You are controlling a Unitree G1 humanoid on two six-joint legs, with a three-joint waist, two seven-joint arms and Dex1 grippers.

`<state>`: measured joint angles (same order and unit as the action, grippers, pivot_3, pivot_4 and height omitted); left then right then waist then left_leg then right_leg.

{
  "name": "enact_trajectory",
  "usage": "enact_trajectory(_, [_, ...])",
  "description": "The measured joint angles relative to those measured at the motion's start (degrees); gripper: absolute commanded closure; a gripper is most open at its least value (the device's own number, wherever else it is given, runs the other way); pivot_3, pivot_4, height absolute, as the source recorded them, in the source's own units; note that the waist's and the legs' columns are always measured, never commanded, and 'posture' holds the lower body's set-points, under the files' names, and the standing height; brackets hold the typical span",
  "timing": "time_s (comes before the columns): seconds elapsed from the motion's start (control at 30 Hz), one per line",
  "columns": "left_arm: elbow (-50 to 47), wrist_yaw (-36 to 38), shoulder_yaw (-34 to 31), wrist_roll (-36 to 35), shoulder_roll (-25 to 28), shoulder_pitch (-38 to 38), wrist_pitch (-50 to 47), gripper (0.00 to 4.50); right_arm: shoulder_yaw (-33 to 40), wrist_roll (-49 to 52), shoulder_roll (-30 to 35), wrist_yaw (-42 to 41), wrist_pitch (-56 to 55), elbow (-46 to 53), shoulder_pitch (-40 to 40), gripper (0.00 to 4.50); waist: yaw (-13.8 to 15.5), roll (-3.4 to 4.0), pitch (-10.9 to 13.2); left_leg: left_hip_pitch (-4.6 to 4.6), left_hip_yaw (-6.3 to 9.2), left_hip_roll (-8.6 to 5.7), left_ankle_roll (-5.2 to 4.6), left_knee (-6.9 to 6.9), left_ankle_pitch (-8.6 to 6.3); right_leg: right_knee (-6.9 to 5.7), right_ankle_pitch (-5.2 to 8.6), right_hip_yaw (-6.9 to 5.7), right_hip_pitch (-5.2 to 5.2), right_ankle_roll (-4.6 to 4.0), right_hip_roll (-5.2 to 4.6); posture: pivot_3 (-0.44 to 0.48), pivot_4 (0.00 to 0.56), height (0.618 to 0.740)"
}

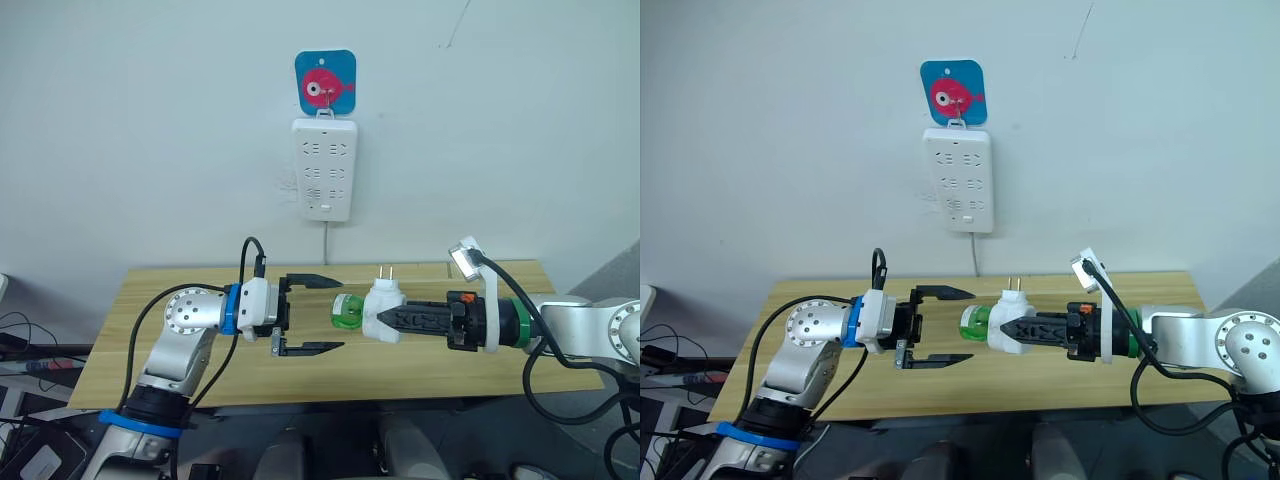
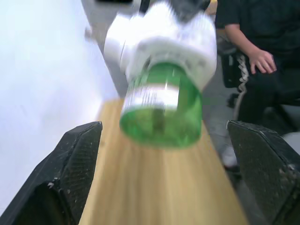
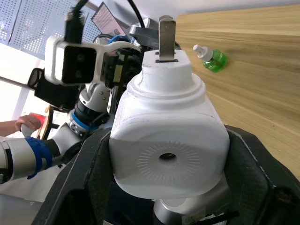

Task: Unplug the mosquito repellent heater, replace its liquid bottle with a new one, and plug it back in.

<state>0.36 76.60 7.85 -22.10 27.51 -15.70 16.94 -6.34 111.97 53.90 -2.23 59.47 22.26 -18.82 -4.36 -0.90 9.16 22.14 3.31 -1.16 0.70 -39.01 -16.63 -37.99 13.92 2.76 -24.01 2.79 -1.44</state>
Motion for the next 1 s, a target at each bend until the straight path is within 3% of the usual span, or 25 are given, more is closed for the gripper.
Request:
enact_trajectory(0.2, [3.57,-1.08,0.9,2.08,-3.29,-2.28,6.02,0.0,0.02,0.0,-0.04,0.0,0.01,-0.02,0.0,1.54,-0.27,0.0,0.0,-0.01,0.0,-0.01,0.0,-0.01,0.0,-0.02,0.0,-0.02,0.03,0.01,0.2,-0.14,0.137,0.733])
enact_trajectory(0.3, [3.9,-1.05,1.3,2.16,-3.57,-3.03,6.34,0.59,0.02,0.0,-0.03,0.0,0.02,-0.01,0.0,1.54,-0.35,0.0,0.0,-0.01,0.01,-0.01,0.0,-0.01,0.0,-0.02,0.0,-0.02,0.02,0.01,0.21,-0.142,0.135,0.733])
enact_trajectory(0.47, [5.16,-0.56,2.42,2.74,-3.48,-3.3,6.72,2.12,0.25,-0.08,-0.05,0.05,-0.1,-0.03,0.0,1.54,-0.43,0.0,0.0,-0.02,0.03,-0.01,0.0,0.0,0.0,-0.04,0.0,-0.04,0.02,0.01,0.23,-0.144,0.134,0.733])
enact_trajectory(0.77, [5.78,-0.55,3.15,2.94,-2.91,-4.28,6.1,2.18,0.29,-0.44,-0.19,0.54,-0.1,-0.03,-0.01,1.54,-0.43,0.0,0.0,-0.02,0.05,-0.01,-0.01,-0.01,0.0,-0.04,0.0,-0.05,0.02,0.01,0.23,-0.143,0.133,0.733])
enact_trajectory(0.87, [1.77,0.73,4.68,0.78,0.99,-5.8,-3.77,2.18,0.06,-0.39,-0.21,0.34,0.39,0.14,-0.01,1.54,-0.54,0.0,0.0,-0.01,0.08,-0.01,-0.01,-0.01,0.0,-0.06,0.0,-0.06,0.02,0.01,0.27,-0.138,0.137,0.733])
enact_trajectory(1.0, [-5.04,1.87,7.56,-5.27,8.58,-12.18,-28.51,2.18,-0.01,-0.09,-0.18,-0.31,0.47,0.85,-0.37,1.54,-0.69,0.0,0.01,-0.02,0.12,-0.01,-0.01,-0.01,0.0,-0.06,0.02,-0.09,0.04,0.05,0.33,-0.131,0.14,0.733])
